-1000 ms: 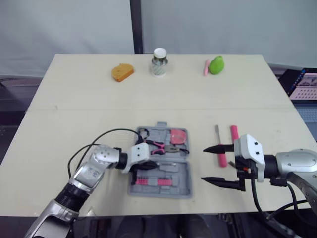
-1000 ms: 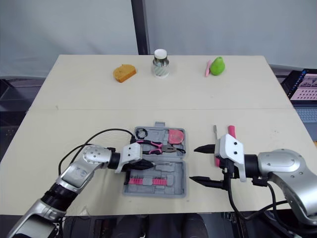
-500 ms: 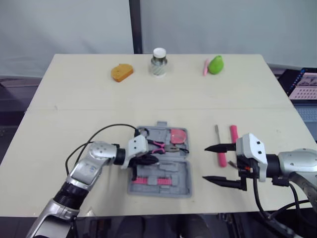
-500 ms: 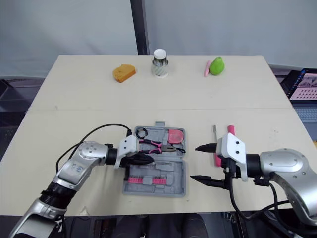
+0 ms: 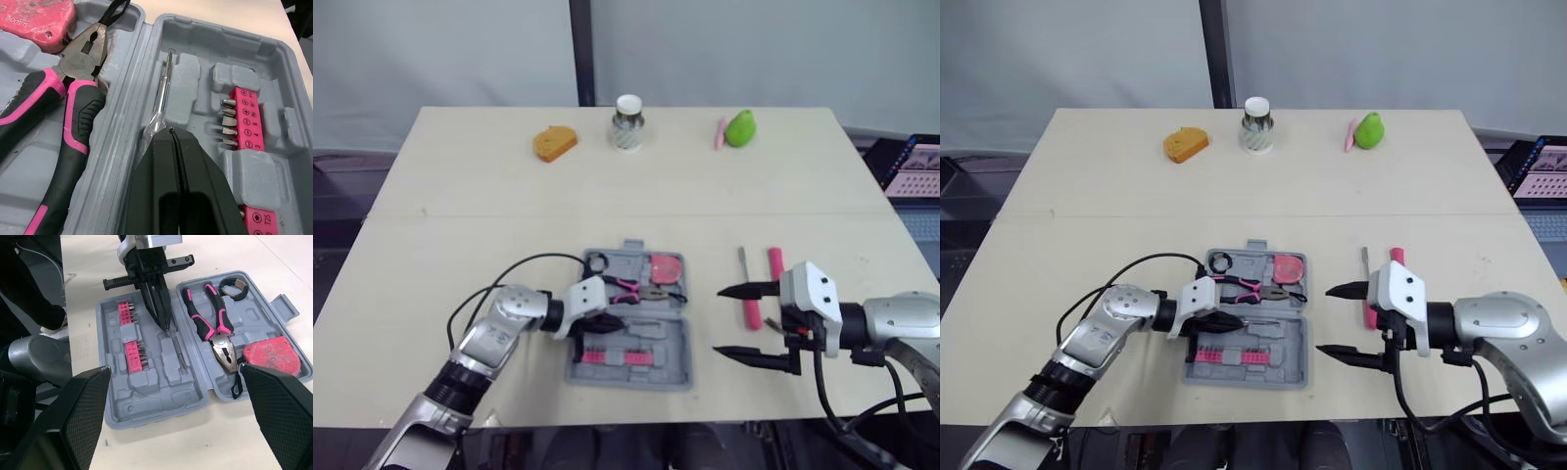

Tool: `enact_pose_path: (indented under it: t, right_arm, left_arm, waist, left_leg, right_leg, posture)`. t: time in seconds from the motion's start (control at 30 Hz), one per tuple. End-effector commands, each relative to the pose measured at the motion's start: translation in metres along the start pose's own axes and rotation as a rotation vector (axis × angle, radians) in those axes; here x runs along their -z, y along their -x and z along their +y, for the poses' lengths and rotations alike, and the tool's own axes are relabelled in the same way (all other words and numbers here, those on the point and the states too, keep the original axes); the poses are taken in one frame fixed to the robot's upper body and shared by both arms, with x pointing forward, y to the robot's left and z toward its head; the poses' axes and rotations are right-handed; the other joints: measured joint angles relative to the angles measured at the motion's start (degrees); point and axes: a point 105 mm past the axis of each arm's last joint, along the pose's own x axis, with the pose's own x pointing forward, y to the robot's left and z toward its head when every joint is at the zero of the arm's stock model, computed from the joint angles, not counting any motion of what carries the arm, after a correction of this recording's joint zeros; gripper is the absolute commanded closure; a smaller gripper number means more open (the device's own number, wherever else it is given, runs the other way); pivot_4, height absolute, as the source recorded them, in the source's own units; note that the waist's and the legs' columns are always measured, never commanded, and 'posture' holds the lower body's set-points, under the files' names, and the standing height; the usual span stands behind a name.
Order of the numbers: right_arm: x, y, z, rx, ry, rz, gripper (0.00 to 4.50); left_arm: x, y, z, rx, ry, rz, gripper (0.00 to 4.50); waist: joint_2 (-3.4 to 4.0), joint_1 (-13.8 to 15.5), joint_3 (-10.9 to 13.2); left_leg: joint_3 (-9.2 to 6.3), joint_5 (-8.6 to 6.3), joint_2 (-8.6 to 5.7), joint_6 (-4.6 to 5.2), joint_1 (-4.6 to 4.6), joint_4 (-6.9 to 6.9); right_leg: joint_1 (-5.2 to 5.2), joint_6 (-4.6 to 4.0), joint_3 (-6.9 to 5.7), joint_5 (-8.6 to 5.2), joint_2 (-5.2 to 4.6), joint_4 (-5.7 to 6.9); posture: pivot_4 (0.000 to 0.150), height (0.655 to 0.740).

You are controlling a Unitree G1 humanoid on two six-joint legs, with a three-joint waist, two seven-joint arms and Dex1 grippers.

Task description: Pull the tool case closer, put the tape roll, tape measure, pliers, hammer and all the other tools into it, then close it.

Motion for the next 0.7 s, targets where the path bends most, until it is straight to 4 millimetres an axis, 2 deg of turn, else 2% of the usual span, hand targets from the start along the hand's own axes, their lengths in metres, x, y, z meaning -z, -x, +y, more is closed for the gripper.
enact_pose_path:
  t: [0.03, 0.1, 0.23, 0.3, 0.47, 0.7]
  right_arm:
    - [-0.007, 0.002, 0.0, 0.004, 0.033, -0.002, 0.0]
    - [-0.007, 0.002, 0.001, 0.003, 0.033, -0.002, 0.0]
    - [-0.007, 0.003, 0.001, 0.001, 0.033, -0.001, 0.0]
    - [-0.007, 0.003, 0.001, 0.001, 0.033, -0.001, 0.0]
    - [-0.007, 0.002, -0.001, 0.002, 0.036, -0.004, 0.0]
    - [-0.007, 0.002, -0.001, 0.001, 0.037, -0.003, 0.0]
  left_arm:
    - [0.007, -0.001, 0.002, -0.018, 0.008, 0.03, 4.47]
    - [0.006, -0.002, 0.001, -0.013, 0.007, 0.017, 4.47]
    - [-0.018, 0.004, -0.001, 0.008, 0.033, -0.105, 4.47]
    - [-0.021, 0.007, 0.003, -0.004, 0.033, -0.117, 4.47]
    - [-0.015, 0.006, 0.009, -0.031, 0.03, -0.081, 4.47]
    - [-0.004, -0.002, 0.003, -0.013, 0.027, -0.034, 4.47]
  waist:
    - [0.0, 0.0, 0.0]
    - [0.0, 0.02, 0.0]
    - [0.0, 0.0, 0.0]
    - [0.0, -0.07, 0.0]
    - [0.0, -0.06, 0.0]
    - [0.0, -0.07, 0.0]
  left_leg:
    - [0.0, 0.0, 0.0, 0.0, 0.0, 0.0]
    - [0.0, 0.0, 0.0, 0.0, 0.01, 0.0]
    - [0.0, 0.0, 0.0, 0.0, 0.02, 0.0]
    - [0.0, 0.0, 0.0, 0.0, 0.01, 0.0]
    - [0.0, 0.0, 0.0, 0.0, 0.01, -0.01]
    - [0.0, 0.0, 0.0, 0.0, 0.01, -0.01]
  right_leg:
    - [0.0, 0.0, 0.0, 0.0, 0.0, 0.0]
    - [0.02, 0.0, 0.0, 0.0, 0.0, 0.0]
    - [0.02, 0.0, 0.0, 0.0, 0.0, 0.0]
    - [0.01, 0.0, 0.0, 0.0, 0.0, 0.0]
    - [0.01, 0.0, 0.0, 0.0, 0.0, 0.0]
    - [0.01, 0.0, -0.01, 0.0, 0.0, 0.0]
  posture:
    - [0.15, 0.74]
    - [0.15, 0.74]
    - [0.15, 0.74]
    - [0.15, 0.74]
    - [0.15, 0.74]
    - [0.15, 0.74]
